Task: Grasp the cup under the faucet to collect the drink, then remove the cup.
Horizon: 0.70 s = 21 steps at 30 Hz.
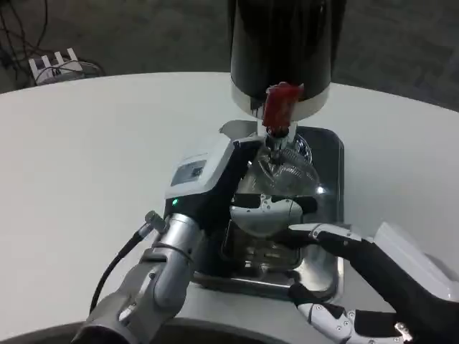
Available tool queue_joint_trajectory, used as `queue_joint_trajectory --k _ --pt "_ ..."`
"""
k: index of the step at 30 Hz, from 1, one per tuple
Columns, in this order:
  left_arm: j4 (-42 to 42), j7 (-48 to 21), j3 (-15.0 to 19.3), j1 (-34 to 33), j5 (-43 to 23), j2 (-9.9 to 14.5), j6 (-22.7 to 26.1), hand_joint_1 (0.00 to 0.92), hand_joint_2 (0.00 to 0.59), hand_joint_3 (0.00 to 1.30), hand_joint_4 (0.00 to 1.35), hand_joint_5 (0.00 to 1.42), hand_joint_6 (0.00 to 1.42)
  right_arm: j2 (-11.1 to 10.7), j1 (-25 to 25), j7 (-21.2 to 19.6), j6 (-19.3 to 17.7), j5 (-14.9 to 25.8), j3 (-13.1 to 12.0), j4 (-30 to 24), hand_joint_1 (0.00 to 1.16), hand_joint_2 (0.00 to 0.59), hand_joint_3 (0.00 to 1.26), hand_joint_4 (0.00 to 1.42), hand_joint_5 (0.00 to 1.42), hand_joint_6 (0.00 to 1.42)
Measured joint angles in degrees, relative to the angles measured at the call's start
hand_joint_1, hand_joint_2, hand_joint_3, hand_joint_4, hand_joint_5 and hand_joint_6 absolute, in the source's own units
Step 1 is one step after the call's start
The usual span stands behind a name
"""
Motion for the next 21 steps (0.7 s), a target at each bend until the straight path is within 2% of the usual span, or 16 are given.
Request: queue_joint_trajectory --k 3,8,12,15,21 --pt "-0.81 -0.03 0.11 0.99 -0.98 0.32 -0.15 0.665 0.019 0.65 0.6 0.72 0.69 0.05 0.03 0.0 0.0 0.01 -0.02 0.0 0.67 0.463 0.28 0.25 0.13 0.02" --pt "-2.32 0.47 -0.1 2.3 -0.92 0.82 -0.12 0.522 0.042 0.6 0.53 0.58 0.58 0.12 0.07 -0.01 -0.01 0.02 -0.03 0.0 0.67 0.463 0.28 0.25 0.13 0.02" --pt "-2.72 0.56 -0.14 2.58 -0.92 0.97 -0.09 0.479 0.054 0.59 0.45 0.53 0.57 0.2 0.5 -0.02 -0.01 0.02 -0.07 0.0 0.67 0.463 0.28 0.25 0.13 0.02" --pt "-2.72 0.53 -0.18 2.58 -0.96 0.97 -0.09 0.409 0.07 0.58 0.39 0.48 0.56 0.36 0.51 -0.02 -0.01 0.01 -0.06 -0.01 0.67 0.463 0.28 0.25 0.13 0.02" --pt "-2.72 0.52 -0.29 2.74 -0.96 0.98 -0.12 0.369 0.06 0.46 0.3 0.4 0.51 0.64 0.51 -0.02 -0.01 0.01 -0.07 -0.04 0.67 0.463 0.29 0.25 0.13 0.02"
